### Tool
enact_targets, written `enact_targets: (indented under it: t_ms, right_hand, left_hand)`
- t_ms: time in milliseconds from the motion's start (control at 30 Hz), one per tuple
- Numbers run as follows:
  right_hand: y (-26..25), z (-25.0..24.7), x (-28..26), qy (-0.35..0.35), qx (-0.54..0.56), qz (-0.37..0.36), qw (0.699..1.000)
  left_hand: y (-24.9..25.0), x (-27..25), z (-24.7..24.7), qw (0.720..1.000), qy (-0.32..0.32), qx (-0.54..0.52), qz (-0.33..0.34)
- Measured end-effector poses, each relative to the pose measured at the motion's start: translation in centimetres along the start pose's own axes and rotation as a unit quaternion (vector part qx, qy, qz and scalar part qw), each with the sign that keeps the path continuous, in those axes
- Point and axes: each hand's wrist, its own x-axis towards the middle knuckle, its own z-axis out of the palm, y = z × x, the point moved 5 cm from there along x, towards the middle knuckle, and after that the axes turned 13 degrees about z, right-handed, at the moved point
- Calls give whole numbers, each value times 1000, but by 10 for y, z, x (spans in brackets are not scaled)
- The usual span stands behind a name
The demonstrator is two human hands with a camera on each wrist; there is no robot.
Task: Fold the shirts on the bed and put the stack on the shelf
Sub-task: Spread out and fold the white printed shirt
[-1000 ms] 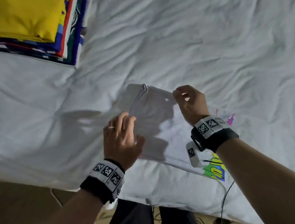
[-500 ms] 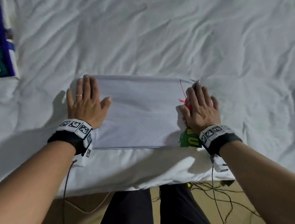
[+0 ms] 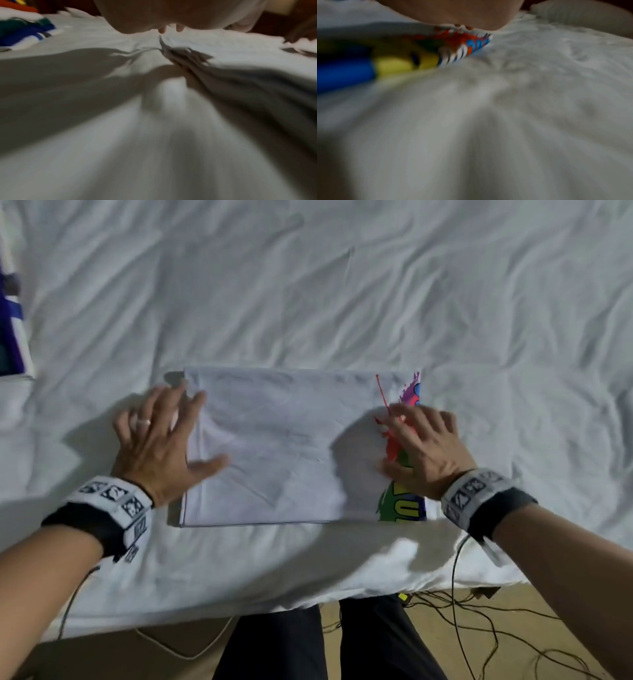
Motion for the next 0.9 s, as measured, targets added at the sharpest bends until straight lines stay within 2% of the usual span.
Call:
enact_targets:
  t_ms: [67,100,200,300,367,433,533,633,767,900]
  right_hand:
    - [-3,-19,32,53,30,35,998]
    - [-5,-24,46,53,36,49,997]
    - [-6,-27,80,-24,21,80,996]
    - [-6,-27,93,-77,-3,95,992]
    - [-6,-29,94,-97,-8,105,990]
    - [-4,-38,90,-94,-3,108,990]
    - [2,-72,74,-63,57,103,991]
    - [11,-121,52,-37,126,123,984]
    - [18,-178,29,49,167,86,981]
    - [19,-210,12,174,183,10,968]
  left_hand:
    - [-6,26,-15,997,75,-9,-11]
    - [-5,40,-20,996,84,-14,-3]
    - [3,77,-19,999,15,-45,10]
    - [8,91,-16,998,-58,-22,-19]
    - [12,92,-18,997,-70,-10,-20]
    - [17,88,-31,998,-54,-25,-1]
    - [24,74,-73,995,-9,-99,15]
    - [35,56,-127,990,25,-141,-2]
    - [57,39,-195,988,106,-110,14]
    - [76,20,-230,979,185,-9,85]
